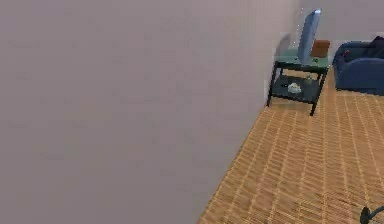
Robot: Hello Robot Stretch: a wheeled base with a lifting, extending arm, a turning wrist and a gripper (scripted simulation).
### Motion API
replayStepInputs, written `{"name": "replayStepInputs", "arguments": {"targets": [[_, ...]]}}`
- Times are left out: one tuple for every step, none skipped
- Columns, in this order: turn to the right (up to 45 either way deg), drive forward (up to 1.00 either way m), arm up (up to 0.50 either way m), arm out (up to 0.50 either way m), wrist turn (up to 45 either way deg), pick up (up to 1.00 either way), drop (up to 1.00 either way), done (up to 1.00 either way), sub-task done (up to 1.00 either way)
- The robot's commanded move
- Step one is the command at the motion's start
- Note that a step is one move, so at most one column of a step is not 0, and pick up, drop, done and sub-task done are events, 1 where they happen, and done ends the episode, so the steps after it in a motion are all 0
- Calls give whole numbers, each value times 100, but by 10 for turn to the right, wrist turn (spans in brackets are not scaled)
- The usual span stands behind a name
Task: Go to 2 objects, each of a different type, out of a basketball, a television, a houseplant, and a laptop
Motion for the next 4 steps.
{"name": "replayStepInputs", "arguments": {"targets": [[450, 0, 0, 0, 0, 0, 0, 0, 0], [450, 0, 0, 0, 0, 0, 0, 0, 0], [300, 0, 0, 0, 0, 0, 0, 0, 0], [0, 15, 0, 0, 0, 0, 0, 0, 0]]}}
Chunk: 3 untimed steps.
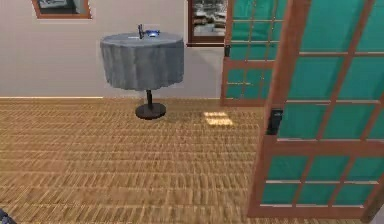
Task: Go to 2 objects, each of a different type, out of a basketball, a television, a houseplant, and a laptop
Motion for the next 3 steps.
{"name": "replayStepInputs", "arguments": {"targets": [[-210, 0, 0, 0, 0, 0, 0, 0, 0], [0, 100, 0, 0, 0, 0, 0, 0, 0], [-60, 0, 0, 0, 0, 0, 0, 0, 0]]}}
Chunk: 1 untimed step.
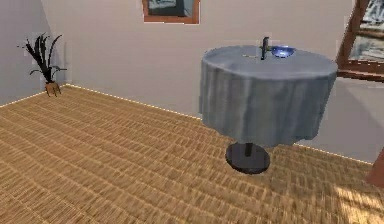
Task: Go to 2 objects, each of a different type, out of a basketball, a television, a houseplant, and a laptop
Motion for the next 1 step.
{"name": "replayStepInputs", "arguments": {"targets": [[0, 10, 0, 0, 0, 0, 0, 0, 0]]}}
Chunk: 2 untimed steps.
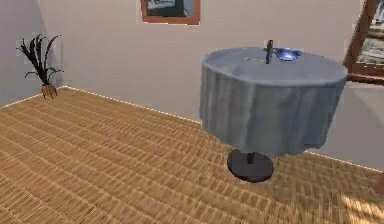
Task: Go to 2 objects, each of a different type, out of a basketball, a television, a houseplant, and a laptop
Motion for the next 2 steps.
{"name": "replayStepInputs", "arguments": {"targets": [[-60, 0, 0, 0, 0, 0, 0, 0, 0], [0, 55, 0, 0, 0, 0, 0, 0, 0]]}}
